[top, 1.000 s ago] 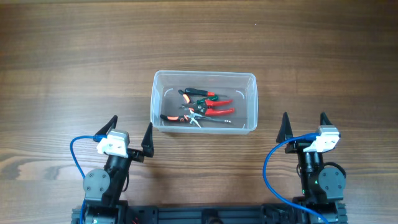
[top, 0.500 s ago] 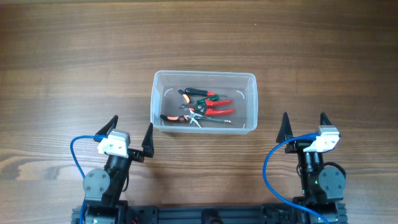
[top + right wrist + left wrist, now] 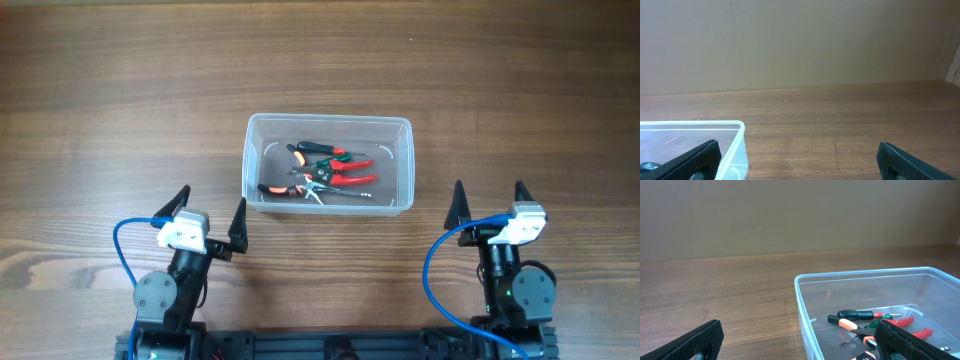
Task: Pack container
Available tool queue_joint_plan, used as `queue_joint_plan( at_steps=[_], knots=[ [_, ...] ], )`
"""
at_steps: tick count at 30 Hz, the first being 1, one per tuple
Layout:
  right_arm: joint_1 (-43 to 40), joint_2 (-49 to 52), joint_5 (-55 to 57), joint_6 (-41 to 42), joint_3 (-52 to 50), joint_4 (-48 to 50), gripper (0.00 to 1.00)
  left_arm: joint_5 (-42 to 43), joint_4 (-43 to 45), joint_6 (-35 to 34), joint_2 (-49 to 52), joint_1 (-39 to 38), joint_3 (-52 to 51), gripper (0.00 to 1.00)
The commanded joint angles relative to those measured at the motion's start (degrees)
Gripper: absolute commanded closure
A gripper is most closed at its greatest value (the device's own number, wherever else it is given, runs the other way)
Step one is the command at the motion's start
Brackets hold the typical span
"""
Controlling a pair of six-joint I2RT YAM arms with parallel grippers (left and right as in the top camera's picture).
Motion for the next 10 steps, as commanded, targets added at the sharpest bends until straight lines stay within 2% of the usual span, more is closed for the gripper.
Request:
queue_joint_plan(
  at_steps=[1,10],
  knots=[
    [-0.2,-0.5,-0.87,1.03,-0.02,0.33,0.0,1.53,-0.44,1.14,-0.39,-0.42,-0.04,0.0],
    [-0.2,-0.52,-0.87,1.05,-0.02,0.33,0.0,1.53,-0.44,1.14,-0.39,-0.42,-0.04,0.0]
  ],
)
